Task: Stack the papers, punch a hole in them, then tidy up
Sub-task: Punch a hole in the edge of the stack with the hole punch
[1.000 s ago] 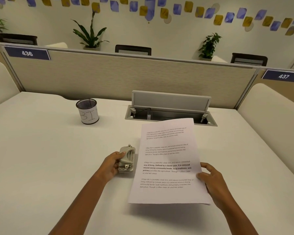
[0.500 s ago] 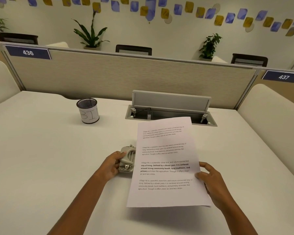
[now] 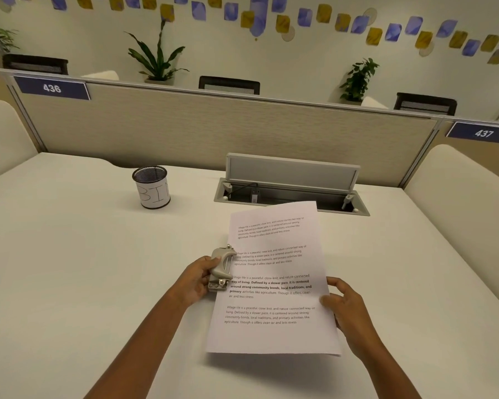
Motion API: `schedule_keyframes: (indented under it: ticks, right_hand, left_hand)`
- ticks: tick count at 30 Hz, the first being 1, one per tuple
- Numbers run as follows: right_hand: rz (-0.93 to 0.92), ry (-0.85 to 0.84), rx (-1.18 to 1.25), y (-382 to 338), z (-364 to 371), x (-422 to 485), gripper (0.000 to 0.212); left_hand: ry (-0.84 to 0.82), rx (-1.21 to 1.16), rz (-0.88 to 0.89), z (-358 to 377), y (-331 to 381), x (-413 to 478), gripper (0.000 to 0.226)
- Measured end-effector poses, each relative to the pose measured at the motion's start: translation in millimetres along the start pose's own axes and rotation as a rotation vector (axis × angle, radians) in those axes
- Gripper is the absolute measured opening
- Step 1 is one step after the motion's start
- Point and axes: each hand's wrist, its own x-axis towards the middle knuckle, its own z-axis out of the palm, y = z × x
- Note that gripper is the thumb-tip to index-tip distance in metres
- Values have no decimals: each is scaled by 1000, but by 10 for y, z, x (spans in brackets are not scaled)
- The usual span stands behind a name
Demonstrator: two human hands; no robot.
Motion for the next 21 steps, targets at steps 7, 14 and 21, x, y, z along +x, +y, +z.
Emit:
schedule_keyframes:
  ticks: [7,14,21]
  right_hand:
    - [31,-18,28,17,-33,-1,32]
    - [39,-44,61,72,-44,1,31]
    - [39,-78,79,116,-44,25,32]
  left_hand:
    - [-5,35,12,5,70,-52,22]
    - [15,8,16,6,82,-55,19]
    - [-20,-15,-9,-26,72,-36,13]
